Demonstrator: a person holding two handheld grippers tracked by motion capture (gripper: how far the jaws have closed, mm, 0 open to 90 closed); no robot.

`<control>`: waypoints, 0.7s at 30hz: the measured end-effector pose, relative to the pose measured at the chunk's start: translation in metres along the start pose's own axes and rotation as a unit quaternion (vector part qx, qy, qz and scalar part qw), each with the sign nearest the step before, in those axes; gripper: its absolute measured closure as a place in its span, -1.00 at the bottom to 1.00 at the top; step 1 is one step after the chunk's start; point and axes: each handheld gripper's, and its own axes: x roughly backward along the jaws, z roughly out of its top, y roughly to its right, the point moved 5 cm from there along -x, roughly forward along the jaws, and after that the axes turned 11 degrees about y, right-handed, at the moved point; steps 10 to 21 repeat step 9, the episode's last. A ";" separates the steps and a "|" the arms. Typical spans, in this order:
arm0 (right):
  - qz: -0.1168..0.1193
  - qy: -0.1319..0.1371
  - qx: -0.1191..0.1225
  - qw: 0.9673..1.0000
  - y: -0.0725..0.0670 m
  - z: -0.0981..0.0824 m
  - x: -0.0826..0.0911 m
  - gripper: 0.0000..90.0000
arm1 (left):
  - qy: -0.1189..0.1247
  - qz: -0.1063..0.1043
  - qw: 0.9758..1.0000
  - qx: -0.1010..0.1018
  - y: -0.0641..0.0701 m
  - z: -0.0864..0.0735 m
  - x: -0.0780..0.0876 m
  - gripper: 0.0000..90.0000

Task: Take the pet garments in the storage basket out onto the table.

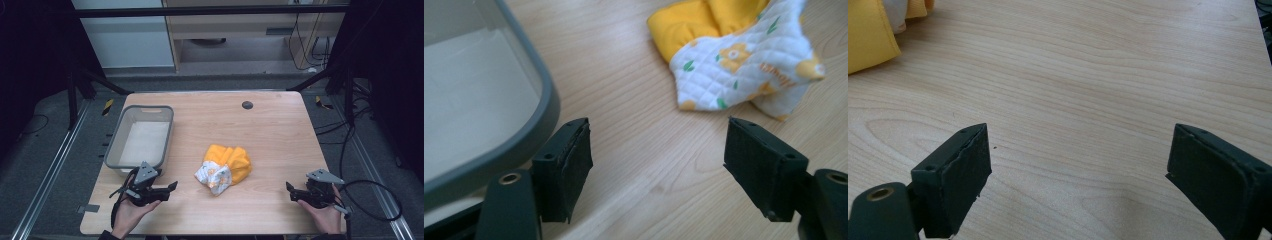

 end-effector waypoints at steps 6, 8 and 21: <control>0.001 0.000 -0.004 1.000 0.000 -0.001 0.000 -0.80 | -0.010 0.010 1.000 0.002 -0.011 -0.015 0.008 -0.45; 0.002 0.000 -0.005 1.000 0.000 -0.001 0.000 -0.80 | -0.017 0.014 1.000 0.004 -0.017 -0.020 0.010 -0.46; 0.002 0.001 -0.005 1.000 0.001 -0.001 0.000 -0.80 | -0.018 0.018 1.000 0.005 -0.019 -0.023 0.010 -0.45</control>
